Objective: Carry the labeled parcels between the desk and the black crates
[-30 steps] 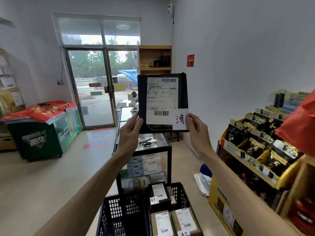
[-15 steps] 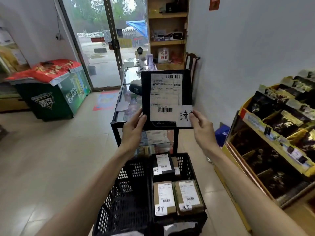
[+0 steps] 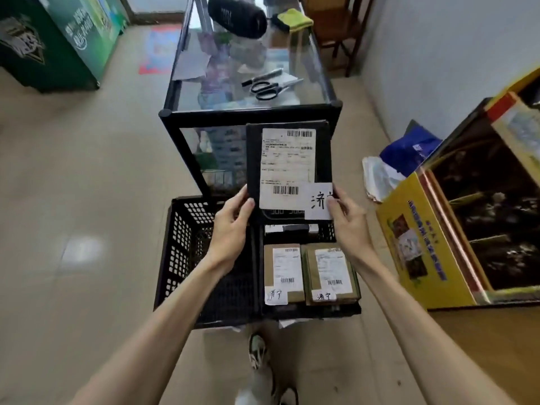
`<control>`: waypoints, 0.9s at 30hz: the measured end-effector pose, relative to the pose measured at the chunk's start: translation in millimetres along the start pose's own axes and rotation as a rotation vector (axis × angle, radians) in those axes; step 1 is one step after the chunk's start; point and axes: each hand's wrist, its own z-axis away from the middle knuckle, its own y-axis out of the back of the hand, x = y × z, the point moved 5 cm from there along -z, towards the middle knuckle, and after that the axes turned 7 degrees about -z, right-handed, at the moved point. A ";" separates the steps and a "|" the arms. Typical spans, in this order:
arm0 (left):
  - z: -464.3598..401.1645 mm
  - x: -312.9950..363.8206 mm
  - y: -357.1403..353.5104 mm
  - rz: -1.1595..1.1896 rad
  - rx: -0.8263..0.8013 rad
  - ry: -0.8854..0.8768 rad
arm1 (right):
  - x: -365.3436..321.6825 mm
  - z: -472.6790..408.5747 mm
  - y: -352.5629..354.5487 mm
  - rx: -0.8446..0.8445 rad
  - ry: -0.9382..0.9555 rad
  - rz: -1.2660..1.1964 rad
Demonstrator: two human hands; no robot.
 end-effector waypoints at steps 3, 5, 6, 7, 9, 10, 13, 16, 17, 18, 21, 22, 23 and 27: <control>-13.0 -61.4 -4.0 -0.027 -0.037 0.111 | 56.7 -8.1 -11.8 0.015 -0.091 0.022; -14.6 -100.1 -8.6 -0.042 -0.052 0.184 | 96.1 -9.2 -16.8 0.020 -0.155 0.012; -14.1 -116.2 -11.1 -0.050 -0.054 0.207 | 113.1 -8.8 -18.8 0.019 -0.171 0.007; -12.4 -133.4 -13.8 -0.054 -0.056 0.235 | 130.8 -7.8 -20.1 0.012 -0.194 0.008; -7.9 -164.9 -20.7 -0.061 -0.068 0.301 | 166.9 -7.3 -21.5 -0.002 -0.242 0.025; -3.9 -180.6 -23.8 -0.067 -0.076 0.335 | 183.6 -6.6 -21.2 -0.006 -0.265 0.038; 5.9 -222.9 -33.5 -0.100 -0.078 0.403 | 230.9 -3.5 -17.6 -0.028 -0.324 0.081; 13.2 -260.9 -46.1 -0.112 -0.076 0.470 | 268.7 -1.6 -14.5 -0.027 -0.382 0.104; 14.3 -271.7 -50.0 -0.108 -0.068 0.488 | 277.9 -2.0 -13.9 -0.029 -0.386 0.122; 16.6 -281.9 -53.6 -0.100 -0.063 0.513 | 286.1 -0.9 -13.7 -0.042 -0.394 0.139; 20.8 -306.1 -65.2 -0.083 -0.047 0.561 | 306.0 -0.6 -9.8 -0.046 -0.417 0.168; 21.5 -310.6 -68.8 -0.086 -0.041 0.571 | 311.2 -1.2 -7.9 -0.041 -0.419 0.178; 22.2 -314.6 -72.3 -0.084 -0.036 0.576 | 315.2 -1.6 -6.3 -0.042 -0.419 0.192; 23.9 -328.9 -80.0 -0.062 -0.027 0.610 | 327.7 -4.0 -4.3 -0.068 -0.400 0.265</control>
